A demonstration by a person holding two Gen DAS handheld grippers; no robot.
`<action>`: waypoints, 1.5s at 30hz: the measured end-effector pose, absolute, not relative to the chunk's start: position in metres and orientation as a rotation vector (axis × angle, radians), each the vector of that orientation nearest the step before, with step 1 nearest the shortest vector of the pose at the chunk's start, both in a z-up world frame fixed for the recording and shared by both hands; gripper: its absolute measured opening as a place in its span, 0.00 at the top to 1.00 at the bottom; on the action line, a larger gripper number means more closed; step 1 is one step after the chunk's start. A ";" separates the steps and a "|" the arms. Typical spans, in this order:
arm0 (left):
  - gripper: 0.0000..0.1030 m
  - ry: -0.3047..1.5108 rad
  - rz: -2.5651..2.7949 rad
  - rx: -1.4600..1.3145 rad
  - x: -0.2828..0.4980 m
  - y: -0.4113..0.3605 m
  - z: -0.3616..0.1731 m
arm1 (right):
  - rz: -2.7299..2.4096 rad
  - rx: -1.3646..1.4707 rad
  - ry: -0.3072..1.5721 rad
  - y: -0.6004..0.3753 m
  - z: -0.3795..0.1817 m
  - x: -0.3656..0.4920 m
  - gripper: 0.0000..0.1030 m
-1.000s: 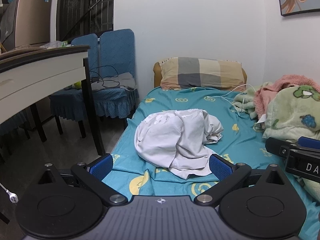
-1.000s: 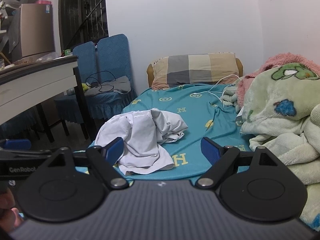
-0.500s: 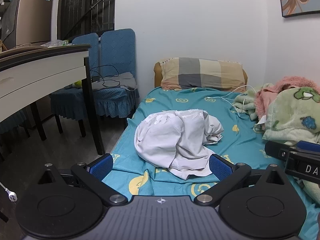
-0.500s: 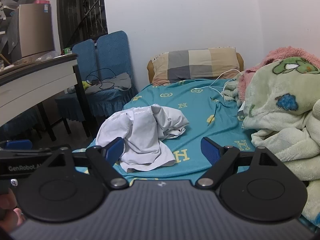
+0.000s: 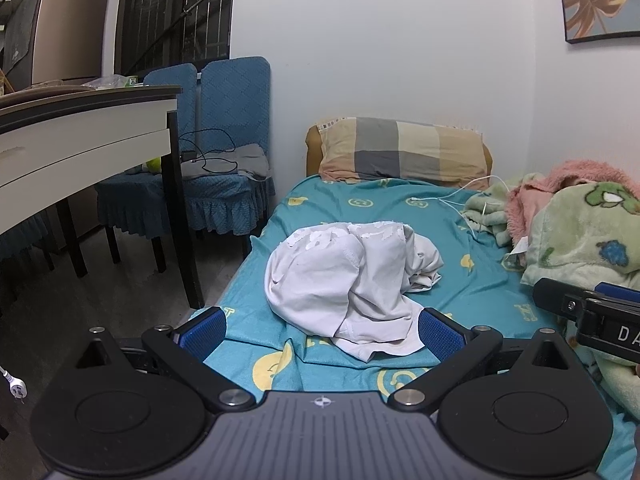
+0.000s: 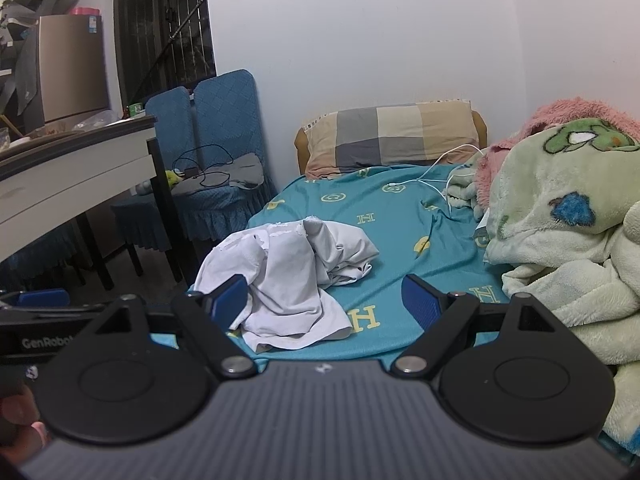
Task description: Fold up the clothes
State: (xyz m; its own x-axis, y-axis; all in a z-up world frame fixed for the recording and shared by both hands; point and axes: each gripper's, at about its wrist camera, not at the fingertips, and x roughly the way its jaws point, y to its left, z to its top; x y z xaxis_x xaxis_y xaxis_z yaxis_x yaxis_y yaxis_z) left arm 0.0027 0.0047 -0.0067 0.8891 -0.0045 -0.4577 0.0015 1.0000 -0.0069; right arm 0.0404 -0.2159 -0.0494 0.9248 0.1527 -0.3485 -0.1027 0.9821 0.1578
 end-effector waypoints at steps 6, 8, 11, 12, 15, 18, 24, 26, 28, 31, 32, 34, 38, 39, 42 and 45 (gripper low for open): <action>0.00 0.468 0.002 -0.016 0.003 0.006 -0.007 | 0.122 0.127 0.354 -0.216 -0.049 0.039 0.17; 0.00 0.473 0.002 -0.012 0.005 0.005 -0.008 | 0.117 0.128 0.341 -0.217 -0.047 0.038 0.17; 0.00 0.482 0.001 -0.007 0.006 0.004 -0.011 | 0.112 0.137 0.323 -0.219 -0.045 0.037 0.17; 0.00 0.486 0.000 -0.009 0.007 0.004 -0.012 | 0.111 0.143 0.319 -0.220 -0.045 0.037 0.17; 0.00 0.498 -0.002 -0.013 0.009 0.004 -0.015 | 0.116 0.161 0.319 -0.224 -0.045 0.037 0.17; 0.02 0.492 -0.013 -0.002 0.008 0.002 -0.017 | 0.113 0.177 0.316 -0.226 -0.044 0.037 0.17; 0.10 0.534 -0.103 0.055 0.032 -0.021 -0.027 | 0.092 0.200 0.316 -0.235 -0.042 0.031 0.17; 0.12 0.549 -0.107 0.088 0.054 -0.033 -0.033 | 0.083 0.225 0.313 -0.242 -0.042 0.029 0.17; 0.17 0.580 -0.115 0.118 0.080 -0.045 -0.041 | 0.067 0.264 0.313 -0.252 -0.043 0.030 0.17; 0.22 0.613 -0.118 0.169 0.123 -0.063 -0.057 | 0.050 0.334 0.324 -0.267 -0.047 0.035 0.17; 0.23 0.620 -0.117 0.187 0.137 -0.069 -0.062 | 0.047 0.350 0.327 -0.271 -0.048 0.038 0.17; 0.26 0.626 -0.108 0.233 0.166 -0.080 -0.076 | 0.041 0.363 0.330 -0.277 -0.049 0.044 0.17; 0.30 0.630 -0.083 0.303 0.217 -0.099 -0.106 | 0.042 0.393 0.337 -0.286 -0.057 0.058 0.17; 0.31 0.623 -0.075 0.325 0.229 -0.104 -0.114 | 0.044 0.399 0.344 -0.287 -0.061 0.062 0.17; 0.32 0.610 -0.035 0.364 0.261 -0.115 -0.135 | 0.044 0.405 0.369 -0.291 -0.072 0.078 0.17; 0.39 0.600 -0.003 0.395 0.287 -0.120 -0.153 | 0.038 0.397 0.396 -0.291 -0.083 0.095 0.17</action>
